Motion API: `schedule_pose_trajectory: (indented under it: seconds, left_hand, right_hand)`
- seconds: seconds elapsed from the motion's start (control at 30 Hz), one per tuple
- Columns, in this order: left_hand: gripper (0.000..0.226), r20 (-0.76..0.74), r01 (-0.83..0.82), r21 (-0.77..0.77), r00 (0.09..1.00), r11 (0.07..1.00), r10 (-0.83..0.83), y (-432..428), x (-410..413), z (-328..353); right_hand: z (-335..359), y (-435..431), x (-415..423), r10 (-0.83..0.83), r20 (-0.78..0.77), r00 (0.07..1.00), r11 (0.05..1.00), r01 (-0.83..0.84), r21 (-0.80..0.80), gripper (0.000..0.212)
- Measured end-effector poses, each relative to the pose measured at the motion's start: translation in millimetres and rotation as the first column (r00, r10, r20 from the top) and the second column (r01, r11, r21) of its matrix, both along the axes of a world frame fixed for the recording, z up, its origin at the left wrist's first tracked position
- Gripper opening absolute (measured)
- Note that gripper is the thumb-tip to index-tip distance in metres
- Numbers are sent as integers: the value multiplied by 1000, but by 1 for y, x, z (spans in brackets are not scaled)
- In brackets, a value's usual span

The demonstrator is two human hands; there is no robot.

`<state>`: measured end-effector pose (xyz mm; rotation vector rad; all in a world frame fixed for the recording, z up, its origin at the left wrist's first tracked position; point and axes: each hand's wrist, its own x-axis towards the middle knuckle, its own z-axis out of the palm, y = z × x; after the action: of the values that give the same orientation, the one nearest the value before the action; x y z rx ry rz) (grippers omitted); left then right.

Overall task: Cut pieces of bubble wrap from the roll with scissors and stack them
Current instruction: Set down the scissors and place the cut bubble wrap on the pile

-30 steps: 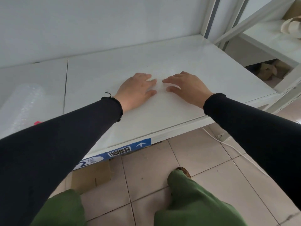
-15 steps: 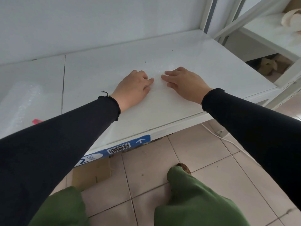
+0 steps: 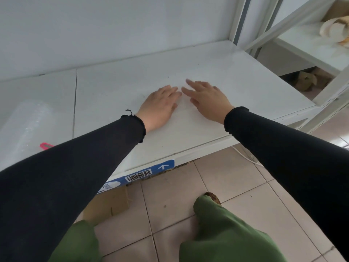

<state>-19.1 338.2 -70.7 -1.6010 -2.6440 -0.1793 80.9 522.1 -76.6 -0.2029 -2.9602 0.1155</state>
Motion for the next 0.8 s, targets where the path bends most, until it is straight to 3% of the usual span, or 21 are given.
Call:
schedule_pose_trajectory:
  seconds: [0.1,0.23,0.4,0.47,0.53,0.63,0.73,0.8]
  left_hand:
    - [57,110,-59,-144,991,988,75,-6,-7,-4]
    - [60,219,-58,-179,971,982,98,-7,-12,-4]
    - [59,276,-101,-204,948,974,157,-1,-11,9]
    - [53,379,-156,-107,907,982,185,-2,-16,23]
    - [42,516,-273,62,832,960,203,-3,-24,33]
    - [47,476,-390,84,824,917,307,-2,-30,39]
    - [61,522,-454,-93,736,886,432,7,-34,45]
    - [50,633,-430,-152,649,890,422,13,-40,50]
  right_hand:
    - [-5,5,4,-5,150,989,998,13,-56,52]
    - [0,5,5,-14,217,976,985,51,-166,54]
    - [7,-3,3,-110,121,987,898,151,-413,47]
    - [15,-3,1,-216,18,976,802,188,-567,29]
    - [21,-1,0,-282,-8,959,792,228,-566,18]
    - [29,-3,0,-367,40,929,830,347,-437,41]
    - [40,-2,-4,-450,208,868,739,494,-459,66]
    - [50,0,-8,-435,318,843,669,539,-512,64]
